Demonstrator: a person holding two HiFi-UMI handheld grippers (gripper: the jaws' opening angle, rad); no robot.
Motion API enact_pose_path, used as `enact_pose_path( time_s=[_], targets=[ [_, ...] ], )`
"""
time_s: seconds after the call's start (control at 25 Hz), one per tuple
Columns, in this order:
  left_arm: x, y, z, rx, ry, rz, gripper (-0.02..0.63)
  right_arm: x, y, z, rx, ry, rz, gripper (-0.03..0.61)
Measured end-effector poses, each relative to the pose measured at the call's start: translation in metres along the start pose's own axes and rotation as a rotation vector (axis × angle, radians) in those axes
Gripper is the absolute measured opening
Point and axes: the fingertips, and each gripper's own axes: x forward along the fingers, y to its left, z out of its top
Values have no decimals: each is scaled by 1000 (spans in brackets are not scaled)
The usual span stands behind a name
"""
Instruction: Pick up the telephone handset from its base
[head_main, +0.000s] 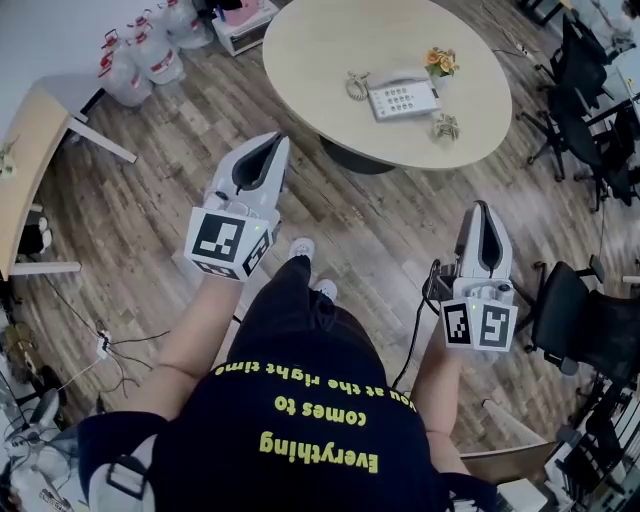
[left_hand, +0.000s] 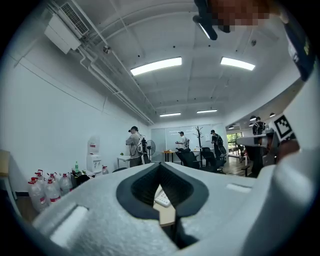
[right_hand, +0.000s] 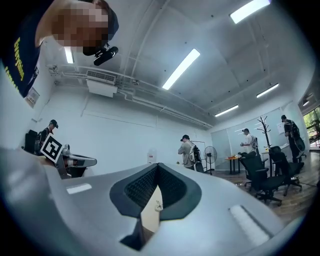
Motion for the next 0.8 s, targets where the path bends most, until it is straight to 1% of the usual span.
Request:
enact_pose_path(
  time_s=[0.16,0.24,0.28,0.32,0.44,0.52,0.56,0.64,0.8],
  targets=[
    [3,-6,-11,-7,46,-23,3,2,0,-5,20,31,7,11],
    [6,-9,-18,-2,77,-32,5,3,-2,-5,33,27,1,14],
    [7,-10,-21,-1,91,-37,41,4,-3,-5,40,24,2,33],
    [9,-11,-23,-4,102,-42,85,5,-4,-4,49,24,5,75],
    [18,-12,-23,-16,109,-46,214,12,-9,-6,83,28,12,171],
    [26,-9,-23,-16,104,-43,273,19,-13,-10,101,34,15,228],
    [30,-7,-24,-15,103,-41,291,23,-14,-12,107,40,16,257],
    [40,-2,-25,-11,102,-41,310,32,-17,-18,116,51,19,284],
    [70,9,-29,-13,101,-56,311,57,-25,-26,121,59,14,298]
  ],
)
